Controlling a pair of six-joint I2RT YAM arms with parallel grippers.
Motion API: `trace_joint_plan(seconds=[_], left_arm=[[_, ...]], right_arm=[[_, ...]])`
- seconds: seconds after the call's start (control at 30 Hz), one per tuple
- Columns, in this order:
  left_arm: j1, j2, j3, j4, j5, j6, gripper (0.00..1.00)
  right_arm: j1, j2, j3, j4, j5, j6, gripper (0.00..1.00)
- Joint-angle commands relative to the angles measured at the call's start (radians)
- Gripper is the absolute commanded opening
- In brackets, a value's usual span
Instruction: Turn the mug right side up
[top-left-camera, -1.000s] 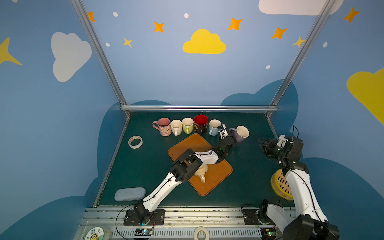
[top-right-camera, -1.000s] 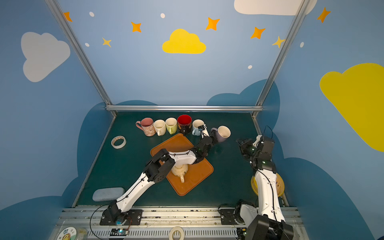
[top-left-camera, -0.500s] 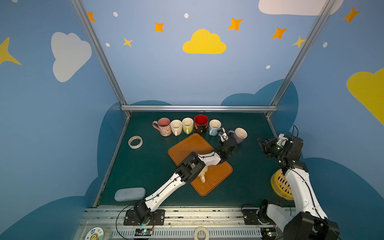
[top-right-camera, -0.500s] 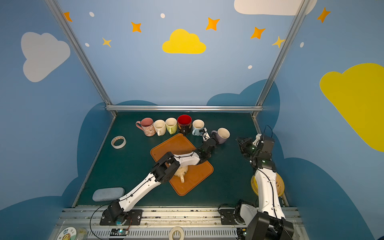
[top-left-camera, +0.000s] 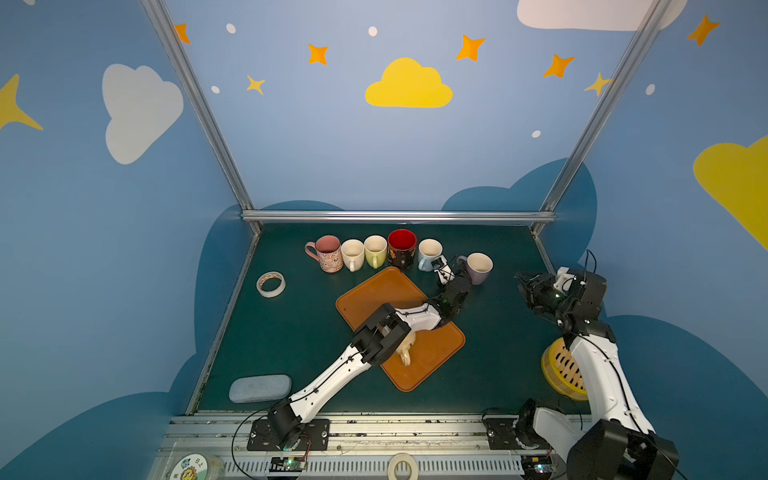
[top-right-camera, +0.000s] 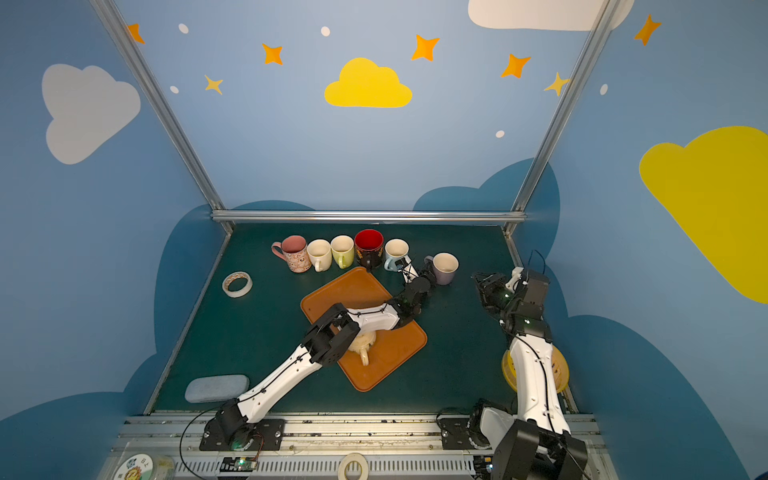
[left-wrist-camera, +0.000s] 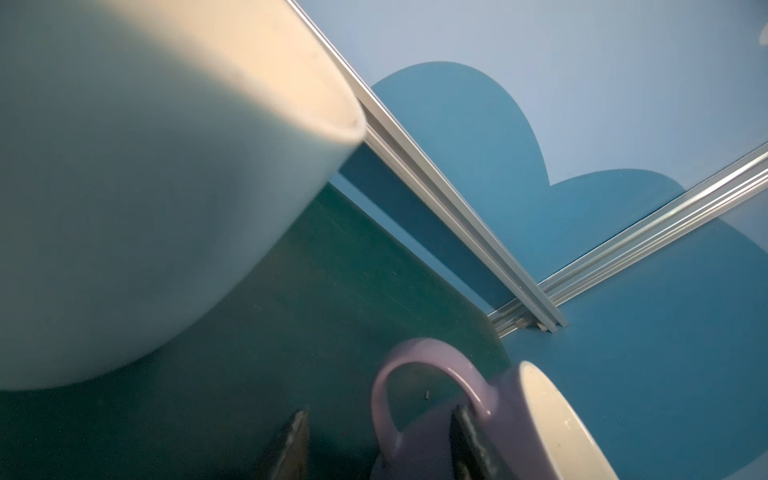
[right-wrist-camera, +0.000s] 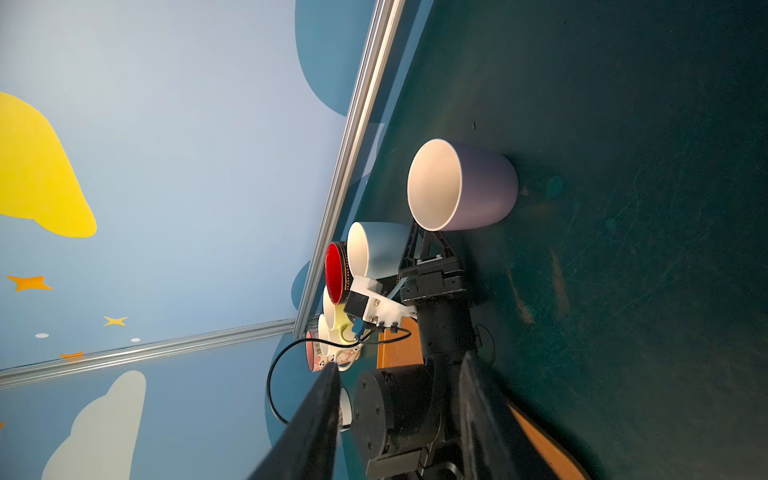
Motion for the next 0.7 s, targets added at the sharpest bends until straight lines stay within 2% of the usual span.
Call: trace_joint_plan(seconds=[0.0, 0.23, 0.27, 0.3, 0.4, 0.57, 0.67], left_arm=[[-0.008, -0.093, -0.035, 0.052, 0.014, 0.038, 0.60], [-0.022, -0.268, -0.223, 0.161, 0.043, 0.107, 0.66], [-0.024, -0.298, -0.253, 0.176, 0.049, 0.125, 0.66], [-0.027, -0.336, -0.288, 0.190, 0.055, 0.147, 0.66], [-0.037, -0.462, -0.380, 0.174, 0.081, 0.223, 0.67], [-0.038, -0.716, -0.567, 0.093, 0.170, 0.347, 0.69], [-0.036, -0.893, -0.696, -0.024, 0.212, 0.415, 0.71]], right_arm=[[-0.009, -0.009, 0.014, -0.007, 0.009, -0.009, 0.42], [-0.032, 0.030, 0.041, -0.029, 0.022, -0.022, 0.40], [-0.033, 0.045, 0.047, -0.030, 0.018, -0.025, 0.33], [-0.033, 0.065, 0.056, -0.027, 0.013, -0.028, 0.21], [-0.028, 0.148, 0.089, -0.028, 0.005, -0.037, 0.00], [0.022, 0.350, 0.199, -0.042, 0.025, -0.084, 0.00], [0.071, 0.473, 0.300, -0.098, 0.090, -0.138, 0.00]])
